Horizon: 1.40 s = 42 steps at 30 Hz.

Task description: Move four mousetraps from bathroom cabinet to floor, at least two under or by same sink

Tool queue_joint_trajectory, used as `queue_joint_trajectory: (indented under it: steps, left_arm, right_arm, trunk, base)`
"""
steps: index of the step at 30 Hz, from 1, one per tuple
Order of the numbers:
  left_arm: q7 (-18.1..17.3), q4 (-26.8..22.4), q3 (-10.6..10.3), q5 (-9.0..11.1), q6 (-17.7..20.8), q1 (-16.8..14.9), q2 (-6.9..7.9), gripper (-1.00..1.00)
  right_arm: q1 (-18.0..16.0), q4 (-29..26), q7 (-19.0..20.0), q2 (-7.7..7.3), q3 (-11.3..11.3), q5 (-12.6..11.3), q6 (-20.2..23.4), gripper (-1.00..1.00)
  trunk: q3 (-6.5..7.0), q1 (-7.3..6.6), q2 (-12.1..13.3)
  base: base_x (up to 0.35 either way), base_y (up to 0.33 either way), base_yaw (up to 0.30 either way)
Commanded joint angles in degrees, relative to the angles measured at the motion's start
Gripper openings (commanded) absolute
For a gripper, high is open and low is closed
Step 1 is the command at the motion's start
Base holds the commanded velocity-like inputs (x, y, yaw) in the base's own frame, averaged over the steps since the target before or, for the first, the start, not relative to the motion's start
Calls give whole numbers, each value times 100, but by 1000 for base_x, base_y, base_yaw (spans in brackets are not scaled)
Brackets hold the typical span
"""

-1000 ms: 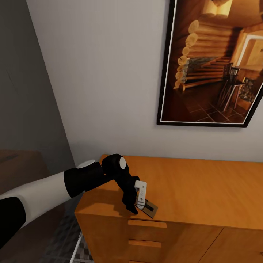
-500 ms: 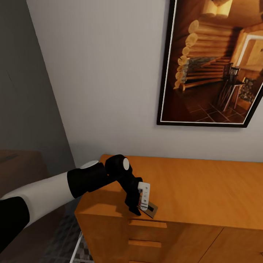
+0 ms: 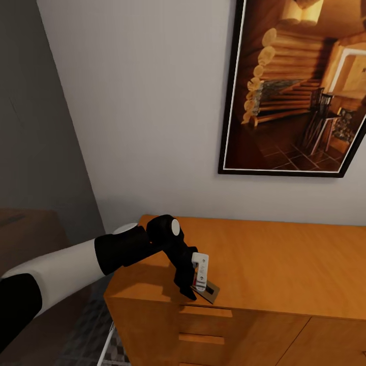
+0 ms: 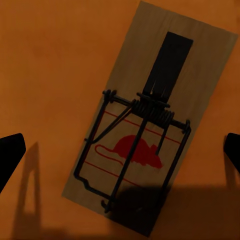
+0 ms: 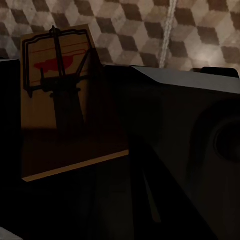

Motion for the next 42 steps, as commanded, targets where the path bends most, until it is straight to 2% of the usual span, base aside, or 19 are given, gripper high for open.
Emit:
queue_joint_trajectory:
  steps: [1, 26, 27, 42]
  left_arm:
    - [-25, 0, -219, -113, -6, -3, 3, 100]
    - [-26, 108, -301, -113, -5, -3, 2, 100]
    - [-26, 111, -302, -111, -6, -3, 2, -100]
    - [-19, 128, -327, -113, -4, -3, 2, -100]
  right_arm:
    - [-6, 6, -11, 0, 45, -42, -19, -100]
    - [-6, 6, -10, -7, 38, -42, -19, -100]
    - [-7, 6, -10, -7, 37, -42, -19, -100]
    - [-8, 6, -10, -16, 37, -42, -19, -100]
  trunk:
    - [-7, 0, -2]
    - [-7, 0, -2]
    - [-7, 0, -2]
    - [-7, 0, -2]
  base:
    - [0, 0, 0]
    - [0, 0, 0]
    - [0, 0, 0]
    - [0, 0, 0]
